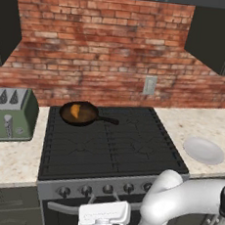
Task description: Pick the croissant and place it on the pan. Then turn on the stove to warm the croissant.
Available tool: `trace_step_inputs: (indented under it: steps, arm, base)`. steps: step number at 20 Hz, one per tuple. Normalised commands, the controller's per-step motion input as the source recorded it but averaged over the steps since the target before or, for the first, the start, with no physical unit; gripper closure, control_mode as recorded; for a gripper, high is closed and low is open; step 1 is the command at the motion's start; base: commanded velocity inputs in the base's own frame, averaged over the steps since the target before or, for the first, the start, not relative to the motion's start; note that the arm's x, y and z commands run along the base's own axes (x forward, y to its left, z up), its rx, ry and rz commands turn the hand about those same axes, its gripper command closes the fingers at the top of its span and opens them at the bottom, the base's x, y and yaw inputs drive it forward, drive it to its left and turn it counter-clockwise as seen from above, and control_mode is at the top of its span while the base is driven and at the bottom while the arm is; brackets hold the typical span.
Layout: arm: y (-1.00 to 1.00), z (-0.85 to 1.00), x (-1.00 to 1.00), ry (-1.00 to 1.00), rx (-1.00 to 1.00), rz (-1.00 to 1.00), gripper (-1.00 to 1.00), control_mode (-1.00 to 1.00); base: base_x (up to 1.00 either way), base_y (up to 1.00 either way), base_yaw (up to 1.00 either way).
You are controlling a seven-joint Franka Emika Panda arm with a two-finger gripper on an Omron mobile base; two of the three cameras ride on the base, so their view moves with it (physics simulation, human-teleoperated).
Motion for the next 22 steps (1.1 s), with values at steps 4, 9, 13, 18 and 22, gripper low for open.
trace_step_inputs:
  steps: [4,9,13,18,22]
  arm:
    - [0.0,-0.13,0.17,0.01,0.0,0.0,-1.0,-1.0]
    - [0.0,-0.2,0.06,0.01,0.0,0.0,-1.0,-1.0]
    - [0.0,-0.2,0.04,0.01,0.0,0.0,-1.0,-1.0]
    - [0.0,-0.18,0.05,0.0,0.0,0.0,-1.0,-1.0]
    - [0.06,-0.15,0.05,0.01,0.0,0.0,-1.0,-1.0]
  base:
    - [0.0,0.0,0.0]
    - [0.0,0.0,0.0]
    - [0.0,0.0,0.0]
    - [0.0,0.0,0.0]
    - [0.0,0.0,0.0]
